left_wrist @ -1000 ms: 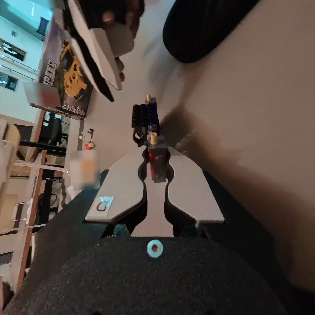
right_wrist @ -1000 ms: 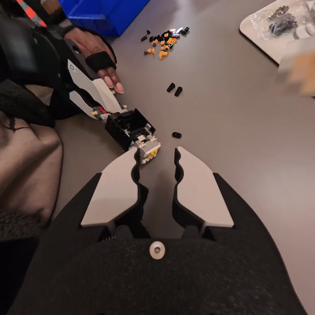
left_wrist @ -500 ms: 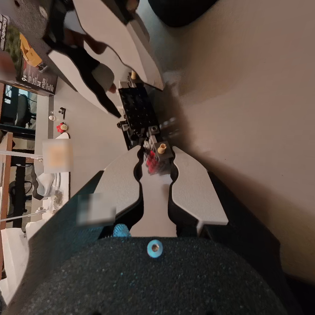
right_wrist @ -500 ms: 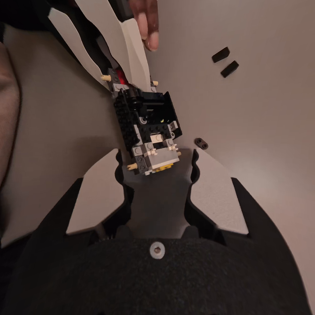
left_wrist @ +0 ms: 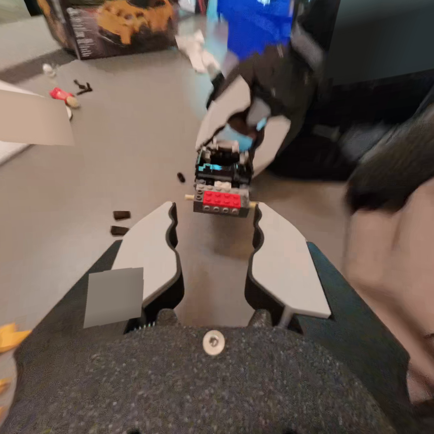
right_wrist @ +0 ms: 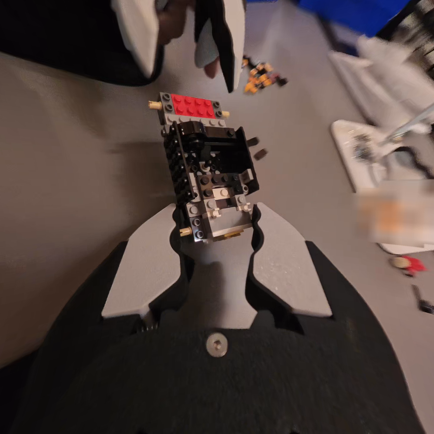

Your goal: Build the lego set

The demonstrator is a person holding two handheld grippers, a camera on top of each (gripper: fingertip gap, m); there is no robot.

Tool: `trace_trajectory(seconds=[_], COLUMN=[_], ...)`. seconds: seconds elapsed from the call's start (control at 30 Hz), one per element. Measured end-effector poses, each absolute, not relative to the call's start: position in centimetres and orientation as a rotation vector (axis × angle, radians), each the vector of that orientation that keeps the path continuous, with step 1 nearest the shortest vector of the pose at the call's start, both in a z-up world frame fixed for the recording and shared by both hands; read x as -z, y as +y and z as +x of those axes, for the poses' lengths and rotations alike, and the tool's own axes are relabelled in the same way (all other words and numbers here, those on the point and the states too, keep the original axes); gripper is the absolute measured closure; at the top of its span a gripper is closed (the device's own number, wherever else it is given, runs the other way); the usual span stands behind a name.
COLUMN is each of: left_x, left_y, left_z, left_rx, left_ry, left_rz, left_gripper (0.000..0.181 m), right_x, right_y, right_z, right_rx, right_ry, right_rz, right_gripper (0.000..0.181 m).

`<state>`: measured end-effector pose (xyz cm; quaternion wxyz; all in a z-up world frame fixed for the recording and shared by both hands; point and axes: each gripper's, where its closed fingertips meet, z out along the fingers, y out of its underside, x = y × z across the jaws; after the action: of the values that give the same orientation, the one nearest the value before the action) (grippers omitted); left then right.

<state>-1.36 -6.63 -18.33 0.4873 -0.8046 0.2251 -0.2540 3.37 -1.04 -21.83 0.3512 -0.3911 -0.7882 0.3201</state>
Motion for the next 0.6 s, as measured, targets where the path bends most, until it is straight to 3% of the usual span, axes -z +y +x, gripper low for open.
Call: trace_trajectory(seconds=[0.17, 0.27, 0.43, 0.6], left_x=[15.2, 14.5, 15.4, 16.2], left_y=[-4.6, -4.4, -3.2, -2.6], left_z=[-1.7, 0.2, 1.8, 1.2], left_rx=[1.426, 1.718, 1.744, 1.634], left_ry=[-0.088, -0.190, -0.258, -0.313], left_rz=[-1.821, -1.734, -1.742, -1.777], left_gripper=[0.143, 0.144, 0.164, 0.164], right_x=[18.1, 17.2, 16.9, 18.0], right_y=[0.1, 0.4, 1.2, 1.8], right_z=[2.8, 2.8, 2.7, 2.3], right_rx=[-0.664, -0.591, -0.483, -0.427], right_ry=[-1.881, -1.890, -1.898, -1.886], right_rz=[-0.852, -0.796, -0.742, -0.774], right_gripper=[0.123, 0.123, 0.123, 0.123])
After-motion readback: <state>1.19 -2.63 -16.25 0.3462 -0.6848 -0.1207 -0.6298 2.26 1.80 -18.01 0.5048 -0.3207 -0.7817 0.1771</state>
